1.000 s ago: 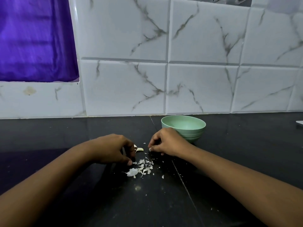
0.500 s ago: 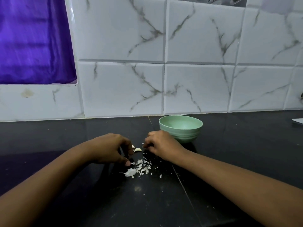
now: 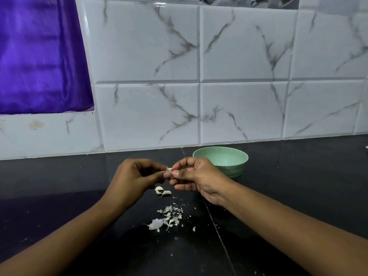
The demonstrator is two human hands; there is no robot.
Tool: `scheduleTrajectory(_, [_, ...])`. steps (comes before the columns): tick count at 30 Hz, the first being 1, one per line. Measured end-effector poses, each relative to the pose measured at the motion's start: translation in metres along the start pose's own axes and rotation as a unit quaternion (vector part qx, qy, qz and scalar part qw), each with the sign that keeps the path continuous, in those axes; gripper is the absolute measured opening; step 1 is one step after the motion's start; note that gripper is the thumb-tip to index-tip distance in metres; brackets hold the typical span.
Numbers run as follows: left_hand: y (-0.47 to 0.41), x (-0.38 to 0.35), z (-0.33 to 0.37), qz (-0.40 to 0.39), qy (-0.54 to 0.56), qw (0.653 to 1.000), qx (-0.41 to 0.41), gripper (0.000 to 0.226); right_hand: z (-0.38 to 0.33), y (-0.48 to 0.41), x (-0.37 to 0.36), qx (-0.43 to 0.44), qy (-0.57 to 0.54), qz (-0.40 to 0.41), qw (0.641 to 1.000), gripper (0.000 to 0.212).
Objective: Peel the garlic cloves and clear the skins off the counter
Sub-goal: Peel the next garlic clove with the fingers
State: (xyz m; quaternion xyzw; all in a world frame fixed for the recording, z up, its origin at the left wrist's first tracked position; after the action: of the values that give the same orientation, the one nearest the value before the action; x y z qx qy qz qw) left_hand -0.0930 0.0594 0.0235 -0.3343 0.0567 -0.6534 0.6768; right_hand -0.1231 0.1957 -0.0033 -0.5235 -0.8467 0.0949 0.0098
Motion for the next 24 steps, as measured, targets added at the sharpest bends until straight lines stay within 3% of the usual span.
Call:
scheduleTrajectory(9, [0.005, 0.002, 0.004, 0.035, -0.014, 0.999, -0.008, 0.020, -0.011, 0.007, 0.000, -0.005, 0.056, -0.001, 0.998, 0.005])
scheduleTrajectory(12, [0.006, 0.002, 0.006, 0.049, -0.060, 0.997, -0.016, 0.007, -0.012, 0.008, 0.002, 0.000, 0.113, 0.010, 0.994, 0.009])
scheduleTrajectory(15, [0.009, 0.001, 0.013, 0.060, -0.117, 0.991, -0.034, 0.013, -0.015, 0.007, 0.003, 0.020, 0.171, 0.038, 0.984, 0.003])
scheduleTrajectory(19, [0.010, 0.001, 0.014, 0.066, -0.145, 0.987, -0.032, 0.009, -0.021, 0.006, 0.004, 0.054, 0.259, 0.068, 0.962, 0.014])
scheduleTrajectory(24, [0.011, 0.000, 0.017, 0.067, -0.157, 0.984, -0.045, 0.012, -0.024, 0.007, 0.003, 0.072, 0.287, 0.073, 0.952, 0.017])
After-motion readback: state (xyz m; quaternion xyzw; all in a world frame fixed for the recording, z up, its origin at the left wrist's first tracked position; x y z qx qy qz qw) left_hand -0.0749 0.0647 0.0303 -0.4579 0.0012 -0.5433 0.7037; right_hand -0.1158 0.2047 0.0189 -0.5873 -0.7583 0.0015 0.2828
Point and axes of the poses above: each hand's wrist, its own y-axis away from the middle knuckle, its own x-axis out of the back of the hand, z = x × y, the point moved 8 cm from there along -y, towards the middle knuckle, and after that the axes turned 3 degrees about y, right-handed, at the moved point
